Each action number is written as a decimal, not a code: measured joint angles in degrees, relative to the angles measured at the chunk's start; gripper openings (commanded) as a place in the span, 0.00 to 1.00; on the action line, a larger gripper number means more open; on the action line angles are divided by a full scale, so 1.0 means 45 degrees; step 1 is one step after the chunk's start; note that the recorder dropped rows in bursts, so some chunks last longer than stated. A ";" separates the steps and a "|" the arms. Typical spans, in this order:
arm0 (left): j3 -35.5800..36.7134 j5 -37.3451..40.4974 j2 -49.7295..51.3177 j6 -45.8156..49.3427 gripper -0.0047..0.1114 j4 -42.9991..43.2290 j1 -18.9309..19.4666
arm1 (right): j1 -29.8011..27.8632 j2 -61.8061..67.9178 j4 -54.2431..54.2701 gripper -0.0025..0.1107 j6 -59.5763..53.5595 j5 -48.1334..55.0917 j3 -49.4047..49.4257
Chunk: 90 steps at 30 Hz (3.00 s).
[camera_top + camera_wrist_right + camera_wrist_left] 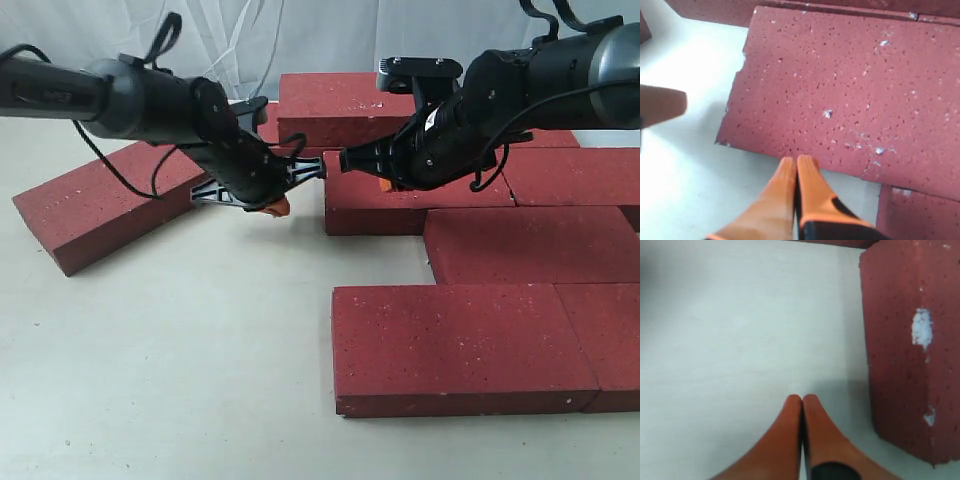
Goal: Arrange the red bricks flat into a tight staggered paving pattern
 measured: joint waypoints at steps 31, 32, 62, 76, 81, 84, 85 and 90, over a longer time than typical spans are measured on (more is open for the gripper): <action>0.4880 0.2640 -0.8685 0.0006 0.04 0.2574 0.0474 | 0.0028 -0.4177 0.1188 0.01 0.0000 0.6565 0.0000; 0.5037 0.2545 -0.8898 -0.0091 0.04 0.2836 0.0474 | 0.0057 -0.4229 0.1198 0.01 -0.0028 0.6676 0.0000; 0.6397 0.2327 -0.9574 -0.3381 0.04 0.6147 0.0493 | 0.1739 -0.5845 0.0061 0.01 -0.0652 0.4158 0.4464; 0.6397 0.0360 -0.7705 -0.3381 0.04 0.6211 0.2201 | -0.0102 -0.4722 0.0659 0.01 -0.0625 0.2354 0.4465; 0.6309 -0.0796 -0.6763 -0.3354 0.04 0.6267 0.3080 | -0.0253 -0.4560 0.0659 0.01 -0.0625 0.2054 0.4486; 0.5921 -0.1213 -0.5819 -0.3248 0.04 0.6293 0.3412 | -0.0253 -0.4520 0.0659 0.01 -0.0625 0.1864 0.4486; 0.5718 -0.1468 -0.5496 -0.3192 0.04 0.6318 0.3444 | -0.0253 -0.4520 0.0659 0.01 -0.0625 0.1835 0.4486; 0.4968 -0.3095 -0.4185 -0.3140 0.04 0.6318 0.3550 | -0.0253 -0.4520 0.0684 0.01 -0.0600 0.1809 0.4486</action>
